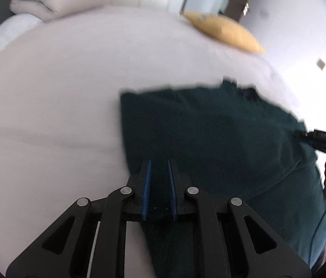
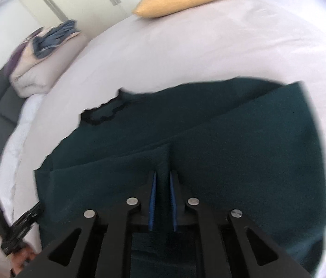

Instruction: Fold small clothes

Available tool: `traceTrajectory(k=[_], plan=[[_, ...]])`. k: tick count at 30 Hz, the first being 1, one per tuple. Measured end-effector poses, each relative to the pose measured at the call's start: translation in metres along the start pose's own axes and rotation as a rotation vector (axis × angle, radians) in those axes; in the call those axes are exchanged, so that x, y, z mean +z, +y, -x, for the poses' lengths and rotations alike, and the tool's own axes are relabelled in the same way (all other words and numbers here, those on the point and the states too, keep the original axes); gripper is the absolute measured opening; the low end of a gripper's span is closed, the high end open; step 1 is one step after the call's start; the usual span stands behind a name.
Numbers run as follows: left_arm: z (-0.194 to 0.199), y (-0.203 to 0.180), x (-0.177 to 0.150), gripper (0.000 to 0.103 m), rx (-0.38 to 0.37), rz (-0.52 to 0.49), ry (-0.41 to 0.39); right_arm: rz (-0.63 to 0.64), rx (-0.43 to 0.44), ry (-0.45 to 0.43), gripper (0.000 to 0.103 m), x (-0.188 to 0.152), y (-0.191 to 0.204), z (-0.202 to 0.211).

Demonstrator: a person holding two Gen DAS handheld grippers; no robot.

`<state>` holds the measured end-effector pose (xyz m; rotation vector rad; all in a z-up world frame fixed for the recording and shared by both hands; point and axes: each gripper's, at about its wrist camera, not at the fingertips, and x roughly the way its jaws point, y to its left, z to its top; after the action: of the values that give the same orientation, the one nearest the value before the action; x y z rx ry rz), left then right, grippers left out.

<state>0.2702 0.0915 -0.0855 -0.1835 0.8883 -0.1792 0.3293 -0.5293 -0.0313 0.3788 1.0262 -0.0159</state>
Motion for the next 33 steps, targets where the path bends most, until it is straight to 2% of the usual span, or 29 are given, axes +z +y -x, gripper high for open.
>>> traceTrajectory(k=[1,2,5,9,11,12,14,16,19,20,22,26,30,31,32,33], plan=[[0.007,-0.001,0.003,0.014,-0.004,-0.002,-0.023,-0.003,-0.026,-0.029,0.037,0.000,0.001,0.007],[0.013,-0.005,0.008,0.014,-0.008,-0.010,-0.039,-0.010,0.005,-0.071,0.036,0.002,0.004,0.020],[0.005,-0.019,0.019,0.014,-0.007,-0.062,-0.009,-0.010,0.207,-0.071,0.036,0.001,0.023,0.030],[-0.037,-0.016,0.004,0.013,0.049,-0.073,0.116,0.105,0.370,0.035,0.037,-0.020,0.067,0.005],[-0.036,-0.010,-0.007,0.014,0.024,-0.092,0.063,0.124,0.376,0.095,0.038,-0.032,0.069,-0.018],[-0.034,-0.010,-0.009,0.014,0.034,-0.112,0.056,0.119,0.367,0.119,0.037,-0.039,0.063,-0.032],[-0.030,-0.015,-0.011,0.014,0.058,-0.150,0.049,0.076,0.438,0.076,0.018,-0.044,0.041,-0.035],[-0.023,-0.020,-0.018,0.014,0.080,-0.190,0.043,-0.012,0.474,0.066,0.014,-0.047,0.018,-0.032],[-0.004,-0.020,-0.028,0.014,0.100,-0.209,0.026,-0.124,0.434,-0.005,0.015,-0.054,-0.025,-0.011],[0.008,-0.019,-0.033,0.014,0.128,-0.198,0.012,-0.155,0.399,-0.028,0.018,-0.059,-0.040,0.000],[0.037,-0.009,-0.047,0.014,0.133,-0.137,-0.017,-0.206,0.286,-0.086,0.042,-0.072,-0.066,0.030],[0.085,0.003,-0.080,0.014,0.075,-0.014,-0.038,-0.200,0.231,-0.210,0.065,-0.107,-0.091,0.099],[0.117,0.006,-0.118,0.016,0.006,0.063,-0.019,-0.144,0.236,-0.255,0.071,-0.157,-0.098,0.153],[0.121,0.008,-0.127,0.019,-0.018,0.091,0.001,-0.135,0.240,-0.257,0.075,-0.164,-0.100,0.161],[0.124,0.010,-0.138,0.029,-0.048,0.124,0.035,-0.123,0.248,-0.259,0.079,-0.176,-0.102,0.172],[0.126,0.011,-0.147,0.046,-0.076,0.148,0.062,-0.111,0.261,-0.265,0.081,-0.191,-0.104,0.184]])
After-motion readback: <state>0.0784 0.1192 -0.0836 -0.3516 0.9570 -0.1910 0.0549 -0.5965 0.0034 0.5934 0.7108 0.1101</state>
